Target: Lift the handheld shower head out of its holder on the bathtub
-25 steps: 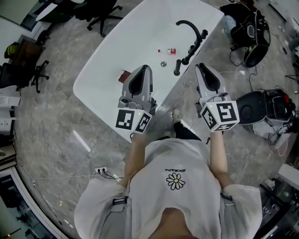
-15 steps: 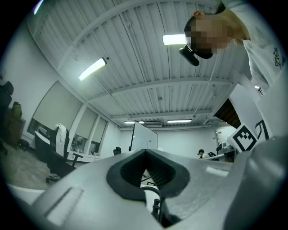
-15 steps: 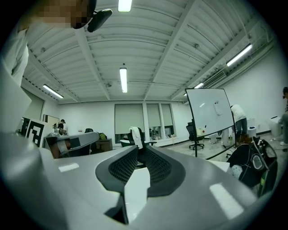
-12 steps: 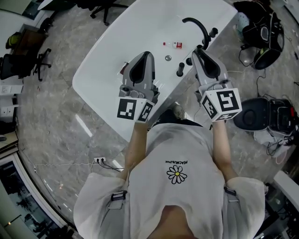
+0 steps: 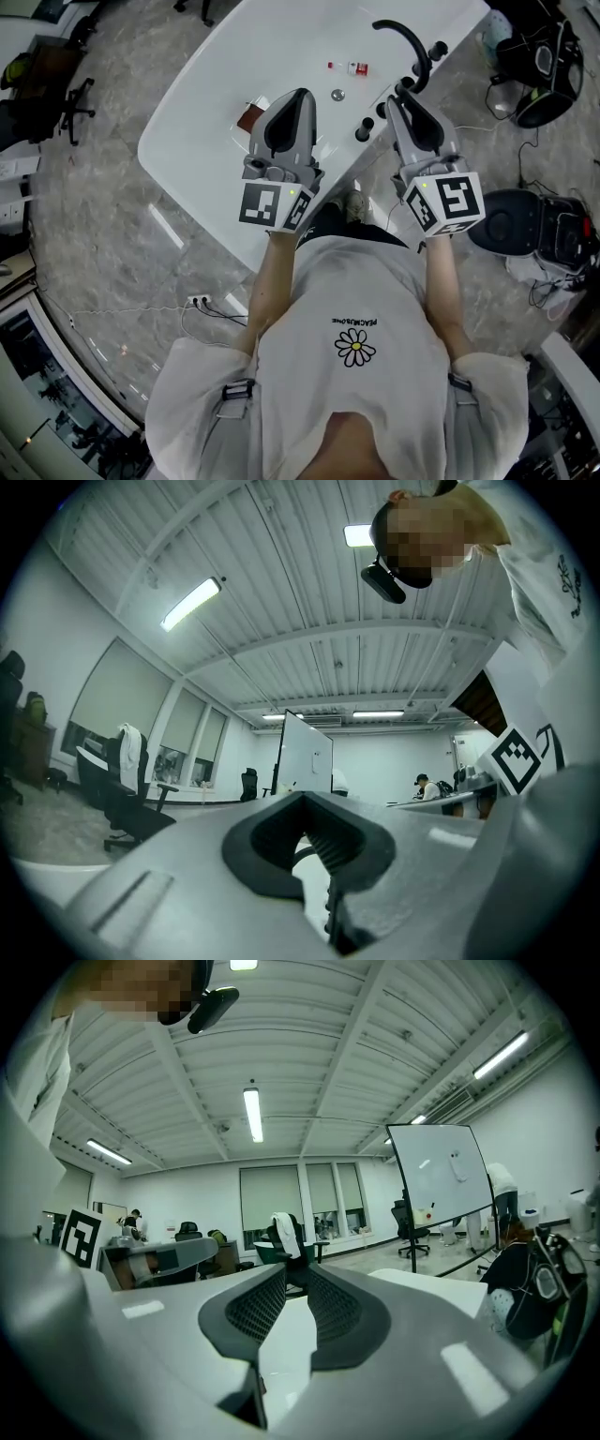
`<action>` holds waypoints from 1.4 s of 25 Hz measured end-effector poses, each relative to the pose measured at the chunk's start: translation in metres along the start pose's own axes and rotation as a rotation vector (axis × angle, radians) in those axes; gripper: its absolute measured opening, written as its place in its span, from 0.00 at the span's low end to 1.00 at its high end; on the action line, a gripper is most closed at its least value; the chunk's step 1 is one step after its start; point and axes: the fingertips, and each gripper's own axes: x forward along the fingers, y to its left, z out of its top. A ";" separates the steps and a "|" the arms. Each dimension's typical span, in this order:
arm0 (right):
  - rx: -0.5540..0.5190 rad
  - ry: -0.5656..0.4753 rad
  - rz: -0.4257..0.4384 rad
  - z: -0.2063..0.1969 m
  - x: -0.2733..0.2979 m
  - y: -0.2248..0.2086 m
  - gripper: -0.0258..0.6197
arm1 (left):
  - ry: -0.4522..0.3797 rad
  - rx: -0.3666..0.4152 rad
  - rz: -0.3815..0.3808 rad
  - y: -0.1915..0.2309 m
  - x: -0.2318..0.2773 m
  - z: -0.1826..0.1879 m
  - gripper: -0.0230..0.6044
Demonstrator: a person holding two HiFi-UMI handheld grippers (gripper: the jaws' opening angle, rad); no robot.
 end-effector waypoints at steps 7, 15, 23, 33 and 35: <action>0.010 0.094 0.024 -0.056 0.010 -0.006 0.26 | 0.071 -0.008 -0.004 0.013 0.007 -0.042 0.04; -0.019 0.337 0.120 -0.197 0.021 -0.004 0.39 | 0.156 -0.009 0.023 0.013 0.000 -0.116 0.04; 0.015 0.535 0.061 -0.331 0.041 -0.026 0.41 | 0.233 -0.068 0.077 0.029 -0.010 -0.186 0.04; 0.029 0.606 0.047 -0.392 0.066 -0.034 0.37 | 0.281 -0.105 0.104 0.037 -0.029 -0.223 0.04; 0.065 0.598 0.032 -0.397 0.069 -0.034 0.34 | 0.296 -0.127 0.108 0.035 -0.036 -0.227 0.04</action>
